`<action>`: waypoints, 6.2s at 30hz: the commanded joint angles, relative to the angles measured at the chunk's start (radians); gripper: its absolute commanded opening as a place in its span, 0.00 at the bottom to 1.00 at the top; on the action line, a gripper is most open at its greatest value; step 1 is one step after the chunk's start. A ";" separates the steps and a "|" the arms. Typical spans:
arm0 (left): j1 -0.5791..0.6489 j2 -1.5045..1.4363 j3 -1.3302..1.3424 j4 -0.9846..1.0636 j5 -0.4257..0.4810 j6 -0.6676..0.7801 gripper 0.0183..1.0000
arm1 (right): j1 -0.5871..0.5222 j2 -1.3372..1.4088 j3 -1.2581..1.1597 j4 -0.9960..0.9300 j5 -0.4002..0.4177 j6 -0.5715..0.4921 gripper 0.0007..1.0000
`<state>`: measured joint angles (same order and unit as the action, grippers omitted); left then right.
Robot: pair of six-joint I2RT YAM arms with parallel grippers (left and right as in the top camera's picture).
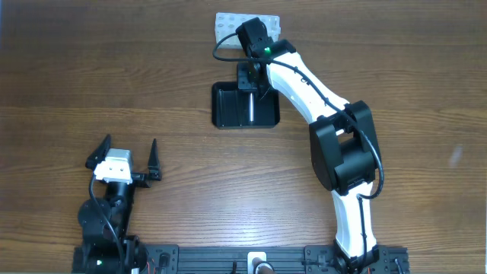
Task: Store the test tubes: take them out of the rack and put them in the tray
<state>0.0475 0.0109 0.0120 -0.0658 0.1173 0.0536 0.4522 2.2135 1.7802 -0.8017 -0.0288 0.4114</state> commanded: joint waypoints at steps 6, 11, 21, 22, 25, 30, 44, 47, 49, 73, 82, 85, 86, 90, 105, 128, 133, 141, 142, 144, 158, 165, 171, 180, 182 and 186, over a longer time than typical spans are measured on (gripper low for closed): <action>0.005 -0.005 -0.006 0.000 0.013 0.014 1.00 | 0.006 0.014 -0.001 -0.007 -0.008 0.003 0.21; 0.005 -0.005 -0.006 0.000 0.013 0.014 1.00 | 0.007 0.013 -0.001 -0.008 -0.009 0.003 0.25; 0.005 -0.005 -0.006 0.000 0.013 0.014 1.00 | 0.006 -0.175 0.000 -0.006 -0.002 -0.064 0.31; 0.005 -0.005 -0.006 0.000 0.013 0.014 1.00 | 0.005 -0.206 0.000 0.009 0.019 -0.072 0.31; 0.005 -0.005 -0.006 0.000 0.013 0.014 1.00 | 0.000 -0.268 0.000 0.076 0.113 -0.072 0.32; 0.005 -0.005 -0.006 0.000 0.013 0.014 1.00 | -0.019 -0.280 0.000 0.233 0.259 -0.108 0.44; 0.005 -0.005 -0.006 0.000 0.013 0.014 1.00 | -0.082 -0.045 0.000 0.620 0.385 -0.226 0.60; 0.005 -0.005 -0.006 0.000 0.013 0.014 1.00 | -0.091 -0.019 0.000 0.634 0.386 -0.227 0.61; 0.005 -0.005 -0.006 0.000 0.013 0.014 1.00 | -0.095 -0.005 0.000 0.643 0.386 -0.227 0.62; 0.005 -0.004 -0.006 0.000 0.013 0.014 1.00 | -0.101 0.077 0.000 0.690 0.386 -0.245 0.37; 0.005 -0.005 -0.006 0.000 0.013 0.014 1.00 | -0.098 0.076 0.000 0.685 0.386 -0.244 0.23; 0.005 -0.005 -0.006 0.000 0.013 0.014 1.00 | -0.098 0.076 0.000 0.686 0.386 -0.244 0.20; 0.005 -0.005 -0.006 0.000 0.013 0.014 1.00 | -0.098 0.076 0.000 0.686 0.386 -0.244 0.19; 0.005 -0.005 -0.006 0.000 0.013 0.014 1.00 | -0.098 0.076 0.002 0.686 0.386 -0.244 0.16; 0.005 -0.005 -0.006 0.000 0.013 0.014 1.00 | -0.098 0.011 0.014 0.666 0.386 -0.245 0.11; 0.005 -0.005 -0.006 0.000 0.013 0.014 1.00 | -0.084 -0.441 0.014 0.235 0.206 -0.176 0.09; 0.005 -0.005 -0.006 0.000 0.013 0.014 1.00 | -0.080 -0.389 -0.002 0.051 0.081 -0.135 0.06; 0.005 -0.005 -0.006 0.000 0.013 0.014 1.00 | -0.059 -0.194 -0.004 0.004 0.005 -0.086 0.09; 0.005 -0.005 -0.006 0.000 0.013 0.014 1.00 | -0.058 -0.175 -0.004 -0.001 -0.001 -0.086 0.09; 0.005 -0.005 -0.006 0.000 0.013 0.014 1.00 | -0.058 -0.143 -0.004 -0.013 -0.001 -0.086 0.09; 0.005 -0.005 -0.006 0.000 0.013 0.014 1.00 | -0.058 -0.073 -0.010 -0.066 -0.001 -0.082 0.13; 0.005 -0.005 -0.006 0.000 0.013 0.014 1.00 | -0.047 -0.034 -0.010 -0.066 -0.001 -0.082 0.15; 0.005 -0.005 -0.006 0.000 0.013 0.014 1.00 | -0.045 -0.006 -0.010 -0.067 -0.001 -0.082 0.18; 0.005 -0.005 -0.006 0.000 0.013 0.014 1.00 | -0.045 -0.006 -0.009 -0.066 -0.016 -0.083 0.26; 0.005 -0.005 -0.006 0.000 0.013 0.014 1.00 | -0.045 -0.009 -0.009 -0.066 -0.019 -0.083 0.26; 0.005 -0.005 -0.006 0.000 0.013 0.014 1.00 | -0.045 -0.031 0.000 -0.070 -0.043 -0.102 0.29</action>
<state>0.0475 0.0109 0.0120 -0.0662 0.1173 0.0536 0.4004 2.1967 1.7771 -0.8677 -0.0444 0.3180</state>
